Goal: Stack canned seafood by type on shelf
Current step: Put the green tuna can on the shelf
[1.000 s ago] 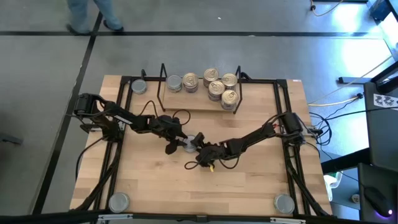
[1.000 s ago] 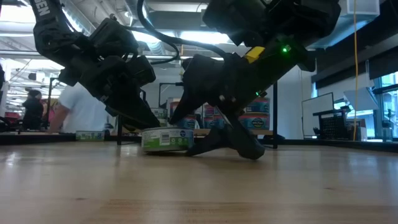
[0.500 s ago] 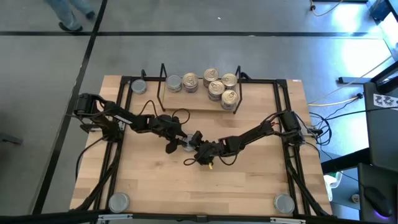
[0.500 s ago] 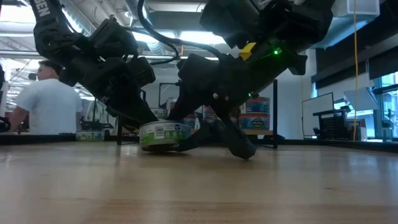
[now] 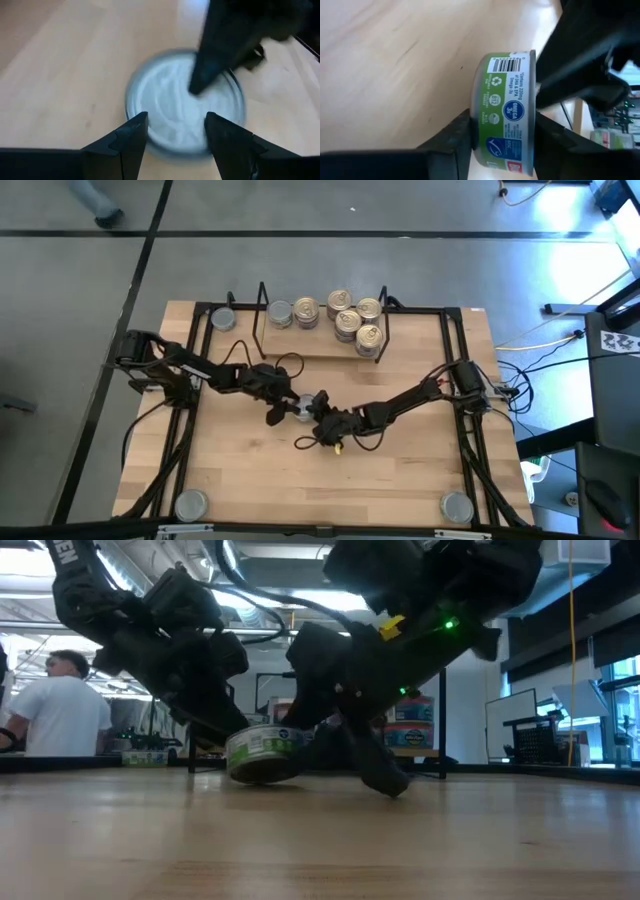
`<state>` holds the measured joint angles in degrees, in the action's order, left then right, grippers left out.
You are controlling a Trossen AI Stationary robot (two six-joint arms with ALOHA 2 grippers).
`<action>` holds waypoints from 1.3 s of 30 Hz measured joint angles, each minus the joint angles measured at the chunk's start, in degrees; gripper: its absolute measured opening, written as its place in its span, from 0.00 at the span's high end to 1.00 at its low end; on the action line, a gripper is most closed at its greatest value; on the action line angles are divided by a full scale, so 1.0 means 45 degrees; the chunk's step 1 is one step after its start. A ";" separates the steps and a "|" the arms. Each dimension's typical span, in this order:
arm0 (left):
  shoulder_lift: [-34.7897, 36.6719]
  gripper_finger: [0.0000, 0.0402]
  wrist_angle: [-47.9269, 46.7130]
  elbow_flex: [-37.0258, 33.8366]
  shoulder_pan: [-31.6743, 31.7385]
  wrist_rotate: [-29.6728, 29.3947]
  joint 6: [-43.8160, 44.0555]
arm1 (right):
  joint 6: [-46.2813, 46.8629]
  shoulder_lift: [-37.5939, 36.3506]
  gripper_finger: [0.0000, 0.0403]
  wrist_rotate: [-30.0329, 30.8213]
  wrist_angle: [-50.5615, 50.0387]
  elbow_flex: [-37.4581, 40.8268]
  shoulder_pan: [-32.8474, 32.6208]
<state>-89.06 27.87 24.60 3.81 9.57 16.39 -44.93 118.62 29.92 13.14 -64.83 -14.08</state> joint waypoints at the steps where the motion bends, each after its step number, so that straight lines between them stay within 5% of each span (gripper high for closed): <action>1: 0.0235 0.50 -0.0154 -0.0029 -0.0016 0.0126 -0.0018 | 0.0042 -0.0126 0.63 0.0194 -0.0167 0.0020 -0.0127; 18: 0.4354 0.50 -0.6674 -0.0019 -0.1351 -0.4258 0.0452 | 0.0302 -0.3027 0.64 0.1180 -0.1800 0.0028 0.0611; 28: 0.4231 0.50 -0.6723 0.0000 -0.3022 -0.6269 0.1483 | 0.0660 -0.3034 0.64 0.0347 -0.0527 0.0023 0.3093; 32: 0.4231 0.50 -0.6706 0.0000 -0.3196 -0.6496 0.1692 | 0.1317 -0.2780 0.64 -0.0843 -0.0179 -0.0001 0.4138; 39: 0.4236 0.50 -0.6184 0.0015 -0.3196 -0.6525 0.1442 | 0.1326 -0.1963 0.64 -0.0814 0.0138 -0.0001 0.5146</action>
<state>-70.00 0.04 24.67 -10.57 -19.79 22.88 -38.97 109.79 26.26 13.77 -64.84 9.08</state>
